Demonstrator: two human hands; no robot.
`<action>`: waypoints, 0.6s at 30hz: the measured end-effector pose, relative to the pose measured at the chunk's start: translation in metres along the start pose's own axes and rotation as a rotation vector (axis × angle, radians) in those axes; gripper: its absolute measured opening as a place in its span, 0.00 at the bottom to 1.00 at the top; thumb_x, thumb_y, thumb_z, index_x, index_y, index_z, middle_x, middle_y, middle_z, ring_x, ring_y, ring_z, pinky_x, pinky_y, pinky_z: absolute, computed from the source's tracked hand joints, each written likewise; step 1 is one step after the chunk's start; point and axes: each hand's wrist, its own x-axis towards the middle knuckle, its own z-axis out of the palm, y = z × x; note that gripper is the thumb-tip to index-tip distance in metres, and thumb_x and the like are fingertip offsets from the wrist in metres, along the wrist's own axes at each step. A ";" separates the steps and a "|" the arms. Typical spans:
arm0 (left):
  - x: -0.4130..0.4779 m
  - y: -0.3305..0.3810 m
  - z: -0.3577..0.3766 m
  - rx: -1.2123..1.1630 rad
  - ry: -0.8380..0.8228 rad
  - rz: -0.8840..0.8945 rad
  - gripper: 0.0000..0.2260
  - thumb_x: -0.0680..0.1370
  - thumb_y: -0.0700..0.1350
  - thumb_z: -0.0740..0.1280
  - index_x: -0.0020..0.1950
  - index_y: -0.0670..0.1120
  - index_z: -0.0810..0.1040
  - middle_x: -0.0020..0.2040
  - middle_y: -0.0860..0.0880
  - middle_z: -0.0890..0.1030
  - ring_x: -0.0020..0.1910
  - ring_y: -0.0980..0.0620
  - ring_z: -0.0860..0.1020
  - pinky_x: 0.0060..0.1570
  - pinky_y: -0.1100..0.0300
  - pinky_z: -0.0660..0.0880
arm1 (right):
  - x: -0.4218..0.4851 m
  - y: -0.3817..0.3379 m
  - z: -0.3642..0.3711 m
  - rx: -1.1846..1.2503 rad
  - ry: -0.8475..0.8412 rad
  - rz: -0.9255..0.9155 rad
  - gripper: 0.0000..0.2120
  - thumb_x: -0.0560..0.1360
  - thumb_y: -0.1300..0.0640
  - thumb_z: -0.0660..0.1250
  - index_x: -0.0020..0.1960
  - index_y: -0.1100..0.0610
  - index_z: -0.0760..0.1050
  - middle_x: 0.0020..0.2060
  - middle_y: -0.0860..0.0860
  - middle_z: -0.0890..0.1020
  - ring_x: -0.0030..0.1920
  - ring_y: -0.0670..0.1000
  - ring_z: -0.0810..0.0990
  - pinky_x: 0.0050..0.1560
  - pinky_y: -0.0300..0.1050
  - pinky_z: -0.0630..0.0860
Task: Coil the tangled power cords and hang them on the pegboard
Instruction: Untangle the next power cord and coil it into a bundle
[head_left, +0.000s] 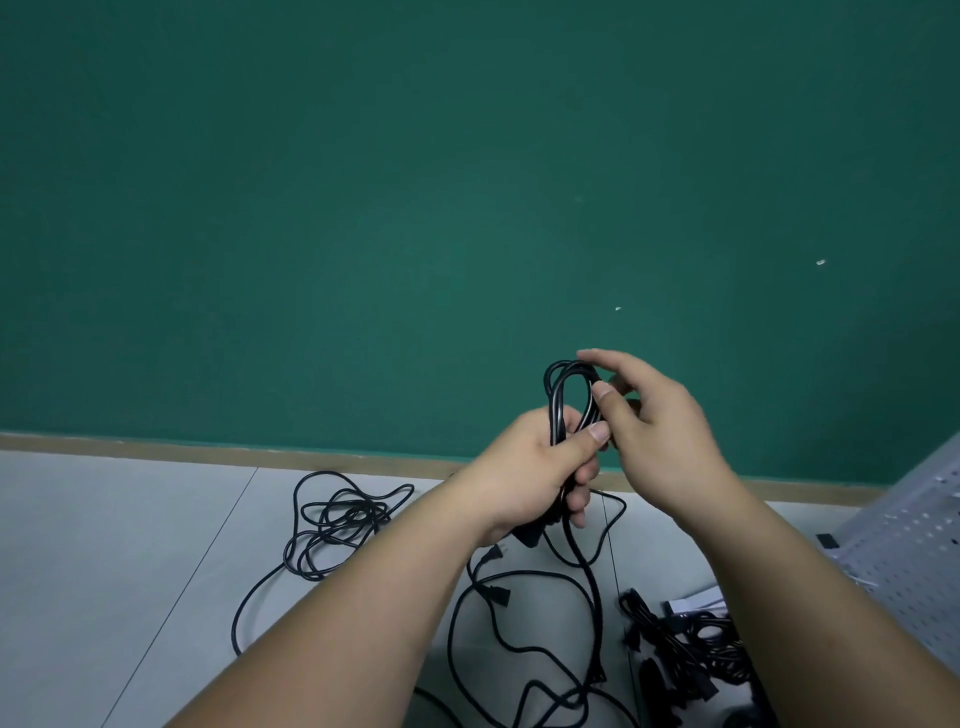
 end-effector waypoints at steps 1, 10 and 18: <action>-0.001 0.001 -0.001 -0.014 -0.012 -0.012 0.11 0.89 0.46 0.61 0.47 0.46 0.69 0.34 0.49 0.70 0.28 0.52 0.68 0.31 0.55 0.75 | 0.000 -0.001 -0.002 0.042 -0.050 -0.013 0.17 0.86 0.57 0.63 0.68 0.40 0.80 0.50 0.43 0.83 0.40 0.42 0.80 0.45 0.41 0.78; -0.005 0.004 -0.003 -0.072 -0.036 0.015 0.20 0.87 0.55 0.61 0.60 0.36 0.76 0.37 0.46 0.75 0.28 0.53 0.65 0.28 0.61 0.65 | 0.005 -0.004 -0.011 0.217 -0.088 -0.004 0.08 0.85 0.56 0.67 0.56 0.49 0.85 0.29 0.44 0.77 0.26 0.47 0.69 0.28 0.37 0.68; -0.004 -0.001 -0.009 0.086 0.003 0.039 0.18 0.90 0.48 0.55 0.65 0.33 0.73 0.40 0.50 0.78 0.34 0.52 0.72 0.41 0.52 0.74 | 0.006 -0.002 -0.014 0.256 -0.078 -0.005 0.04 0.84 0.57 0.69 0.53 0.52 0.83 0.33 0.49 0.79 0.27 0.50 0.72 0.30 0.42 0.70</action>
